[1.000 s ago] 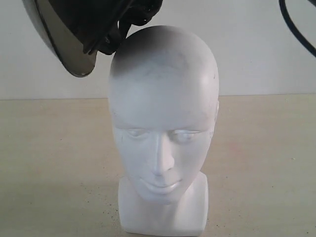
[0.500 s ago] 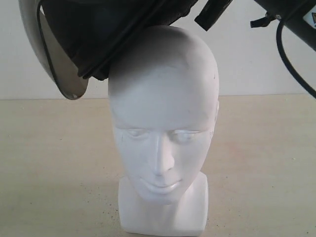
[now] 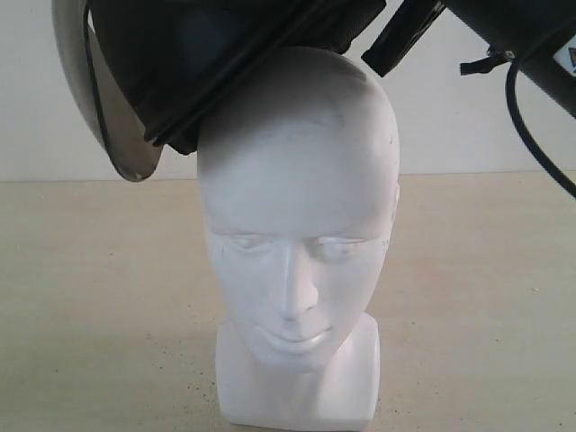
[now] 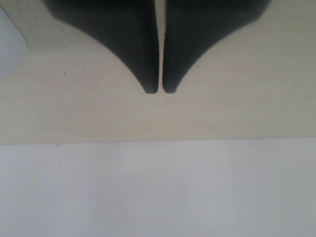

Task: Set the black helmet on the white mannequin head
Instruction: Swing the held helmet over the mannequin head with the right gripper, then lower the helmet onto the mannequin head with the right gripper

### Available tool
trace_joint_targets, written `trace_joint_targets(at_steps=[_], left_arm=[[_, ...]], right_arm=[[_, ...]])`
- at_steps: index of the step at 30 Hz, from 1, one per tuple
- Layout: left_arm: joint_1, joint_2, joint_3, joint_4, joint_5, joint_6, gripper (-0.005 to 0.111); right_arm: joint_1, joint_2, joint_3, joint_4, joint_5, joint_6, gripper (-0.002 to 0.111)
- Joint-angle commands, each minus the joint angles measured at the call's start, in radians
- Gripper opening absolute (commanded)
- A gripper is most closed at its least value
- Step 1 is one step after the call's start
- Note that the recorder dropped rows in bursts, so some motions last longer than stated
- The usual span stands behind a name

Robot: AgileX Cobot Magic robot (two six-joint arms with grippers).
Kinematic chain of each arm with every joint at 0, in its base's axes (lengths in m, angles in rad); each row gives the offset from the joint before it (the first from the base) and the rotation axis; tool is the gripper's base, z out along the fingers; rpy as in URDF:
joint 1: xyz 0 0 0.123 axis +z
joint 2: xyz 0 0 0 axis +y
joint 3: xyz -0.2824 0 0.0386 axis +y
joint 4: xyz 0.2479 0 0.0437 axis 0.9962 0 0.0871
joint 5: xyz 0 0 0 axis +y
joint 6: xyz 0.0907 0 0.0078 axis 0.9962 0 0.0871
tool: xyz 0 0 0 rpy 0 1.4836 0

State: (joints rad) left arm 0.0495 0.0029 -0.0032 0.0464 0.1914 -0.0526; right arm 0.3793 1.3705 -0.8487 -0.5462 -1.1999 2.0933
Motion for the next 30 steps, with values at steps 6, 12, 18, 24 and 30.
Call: trace_joint_targets(at_steps=[6,12,18,24,30], left_arm=[[0.000,-0.003,0.003,-0.005,-0.010,0.002,0.004],[0.000,-0.003,0.003,-0.005,-0.010,0.002,0.004],[0.000,-0.003,0.003,-0.005,-0.010,0.002,0.004],[0.000,-0.003,0.003,-0.005,-0.010,0.002,0.004],[0.000,-0.003,0.003,-0.005,-0.010,0.002,0.004]], right_arm=[[-0.011,-0.038,0.083,0.078,-0.021,-0.043,-0.001],[-0.011,-0.048,0.117,0.085,-0.021,-0.052,-0.001],[-0.011,-0.070,0.177,0.103,-0.021,-0.075,-0.001],[-0.011,-0.072,0.223,0.113,-0.021,-0.085,-0.001],[-0.011,-0.072,0.255,0.126,-0.021,-0.098,-0.001]])
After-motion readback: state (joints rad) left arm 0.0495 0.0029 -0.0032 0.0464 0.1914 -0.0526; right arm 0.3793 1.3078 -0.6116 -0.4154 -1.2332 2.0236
